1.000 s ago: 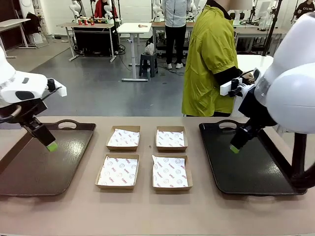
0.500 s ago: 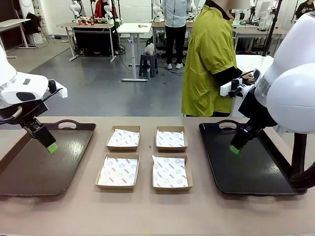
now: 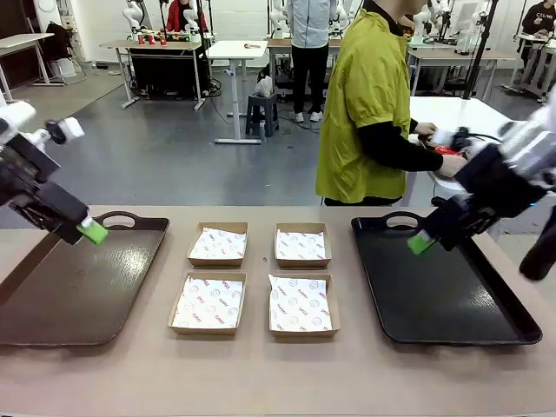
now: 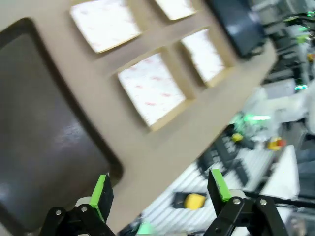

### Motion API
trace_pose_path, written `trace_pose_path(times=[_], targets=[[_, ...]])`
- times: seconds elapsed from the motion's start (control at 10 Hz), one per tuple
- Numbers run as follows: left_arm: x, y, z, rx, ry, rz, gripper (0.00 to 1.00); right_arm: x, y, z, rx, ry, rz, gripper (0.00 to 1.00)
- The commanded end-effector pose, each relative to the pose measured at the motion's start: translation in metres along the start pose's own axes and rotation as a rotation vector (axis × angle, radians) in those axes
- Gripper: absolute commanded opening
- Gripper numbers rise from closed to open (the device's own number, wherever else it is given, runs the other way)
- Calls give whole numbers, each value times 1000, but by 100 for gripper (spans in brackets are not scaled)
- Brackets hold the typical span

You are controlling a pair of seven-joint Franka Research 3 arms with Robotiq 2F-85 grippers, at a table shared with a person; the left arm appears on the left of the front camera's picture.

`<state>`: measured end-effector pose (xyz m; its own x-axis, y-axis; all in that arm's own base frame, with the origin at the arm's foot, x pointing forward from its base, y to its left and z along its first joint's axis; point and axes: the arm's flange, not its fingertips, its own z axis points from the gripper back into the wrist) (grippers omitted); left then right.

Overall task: Individually package the donuts and arrange them on the tray.
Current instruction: Pick up one Paper togo box.

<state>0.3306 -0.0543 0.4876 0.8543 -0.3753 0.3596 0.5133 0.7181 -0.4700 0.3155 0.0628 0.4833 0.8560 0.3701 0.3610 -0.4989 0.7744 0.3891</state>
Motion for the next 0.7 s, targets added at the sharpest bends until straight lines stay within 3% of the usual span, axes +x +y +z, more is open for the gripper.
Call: trace_pose_path(times=[0.0, 0.3, 0.6], targets=[[-3, 23, 11, -411, -169, 220, 100, -26, -39, 18, 395, -176, -172, 100], [-41, 71, 18, -640, -305, 379, 100, -85, -103, 25, 671, -312, -254, 100], [-74, 114, 11, -674, -294, 502, 100, -119, -156, 6, 729, -275, -344, 100]])
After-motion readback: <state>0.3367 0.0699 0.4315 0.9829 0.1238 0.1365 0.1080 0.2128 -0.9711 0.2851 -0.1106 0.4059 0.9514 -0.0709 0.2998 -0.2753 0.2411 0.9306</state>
